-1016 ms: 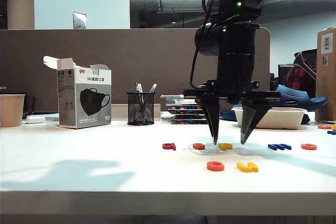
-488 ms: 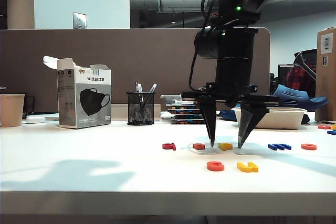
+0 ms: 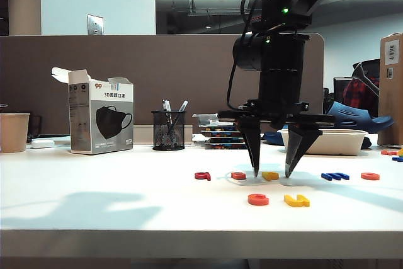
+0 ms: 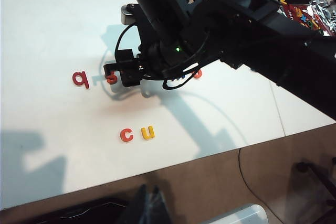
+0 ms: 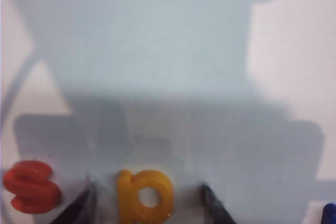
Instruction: Select the appropriate letters from the row of letter magnets placed on the table to arrange into the word "cup".
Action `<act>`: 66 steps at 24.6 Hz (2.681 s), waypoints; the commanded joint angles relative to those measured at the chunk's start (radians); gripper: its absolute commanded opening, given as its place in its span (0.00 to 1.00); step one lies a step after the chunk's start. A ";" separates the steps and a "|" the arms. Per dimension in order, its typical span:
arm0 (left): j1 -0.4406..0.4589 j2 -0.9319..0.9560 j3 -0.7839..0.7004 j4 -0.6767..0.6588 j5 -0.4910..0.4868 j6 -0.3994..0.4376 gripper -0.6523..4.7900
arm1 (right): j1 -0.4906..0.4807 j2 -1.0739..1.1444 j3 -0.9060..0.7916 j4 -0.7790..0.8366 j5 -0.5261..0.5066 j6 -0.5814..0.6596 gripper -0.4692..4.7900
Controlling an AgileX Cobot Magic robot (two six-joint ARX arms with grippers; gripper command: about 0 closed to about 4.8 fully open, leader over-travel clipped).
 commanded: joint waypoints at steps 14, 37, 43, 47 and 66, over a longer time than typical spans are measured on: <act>0.000 -0.002 0.003 0.005 -0.004 0.002 0.11 | 0.012 0.015 -0.003 -0.010 -0.010 0.004 0.50; 0.000 -0.002 0.003 0.005 -0.004 0.002 0.11 | 0.016 0.015 -0.003 -0.001 -0.010 0.000 0.46; 0.000 -0.002 0.003 0.005 -0.004 0.002 0.11 | 0.016 0.015 -0.003 -0.002 -0.010 0.000 0.46; 0.000 -0.002 0.003 0.005 -0.004 0.002 0.11 | 0.016 0.015 -0.003 -0.002 -0.010 -0.002 0.39; 0.000 -0.002 0.003 0.005 -0.004 0.002 0.11 | 0.016 0.015 -0.003 0.000 -0.010 -0.002 0.30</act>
